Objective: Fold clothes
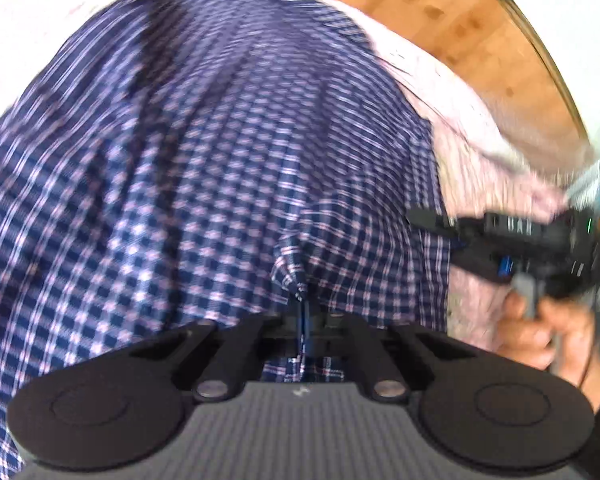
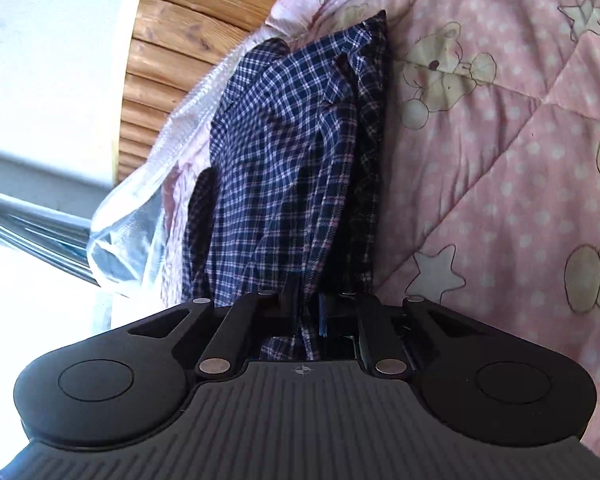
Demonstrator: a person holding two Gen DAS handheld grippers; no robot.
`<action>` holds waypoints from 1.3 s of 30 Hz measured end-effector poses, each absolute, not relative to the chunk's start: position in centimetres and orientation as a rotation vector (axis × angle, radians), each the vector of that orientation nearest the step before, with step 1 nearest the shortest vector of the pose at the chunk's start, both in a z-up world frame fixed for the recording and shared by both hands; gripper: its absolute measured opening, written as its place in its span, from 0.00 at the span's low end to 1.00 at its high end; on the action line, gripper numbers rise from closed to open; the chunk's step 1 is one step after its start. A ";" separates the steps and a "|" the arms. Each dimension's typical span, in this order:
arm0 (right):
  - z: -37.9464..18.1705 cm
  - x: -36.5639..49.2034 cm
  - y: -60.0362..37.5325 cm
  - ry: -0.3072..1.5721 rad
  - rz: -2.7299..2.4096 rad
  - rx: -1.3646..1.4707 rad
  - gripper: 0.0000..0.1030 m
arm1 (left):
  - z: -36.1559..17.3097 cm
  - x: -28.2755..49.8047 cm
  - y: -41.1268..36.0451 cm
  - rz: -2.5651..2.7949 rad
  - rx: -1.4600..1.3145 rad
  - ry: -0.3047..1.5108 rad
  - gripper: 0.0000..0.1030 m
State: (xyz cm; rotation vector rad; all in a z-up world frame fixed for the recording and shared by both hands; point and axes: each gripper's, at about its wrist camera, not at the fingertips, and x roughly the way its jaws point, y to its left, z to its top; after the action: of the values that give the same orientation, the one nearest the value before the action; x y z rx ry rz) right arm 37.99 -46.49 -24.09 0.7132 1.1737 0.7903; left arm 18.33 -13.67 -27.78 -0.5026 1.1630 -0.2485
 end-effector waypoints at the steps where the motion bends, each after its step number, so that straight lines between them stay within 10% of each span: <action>1: -24.0 38.1 -46.3 1.172 0.805 0.691 0.10 | -28.1 18.4 -12.8 -0.233 -0.547 1.172 0.01; 10: -21.5 38.3 -44.8 1.130 0.828 0.394 0.04 | -26.0 16.7 -12.8 -0.254 -0.475 1.202 0.16; 16: -16.9 36.0 -44.4 0.892 0.672 0.162 0.24 | -20.9 9.2 -16.0 -0.282 -0.280 1.080 0.17; 25: -18.1 38.5 -39.7 0.911 0.645 -0.033 0.23 | -25.1 0.0 -18.8 -0.447 -0.251 1.232 0.16; 36: -18.1 11.8 -39.6 0.986 0.873 0.001 0.39 | -25.7 -7.3 -12.9 -0.461 -0.318 1.331 0.17; 39: -18.4 4.2 -39.7 0.916 0.846 -0.104 0.61 | -25.1 -9.5 -11.3 -0.510 -0.301 1.349 0.20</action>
State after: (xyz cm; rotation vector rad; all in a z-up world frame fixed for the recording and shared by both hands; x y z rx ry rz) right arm 4.21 -39.72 -18.39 -0.1037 0.9163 0.8457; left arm -9.55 -11.26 -25.06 -0.3010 1.3494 -0.5104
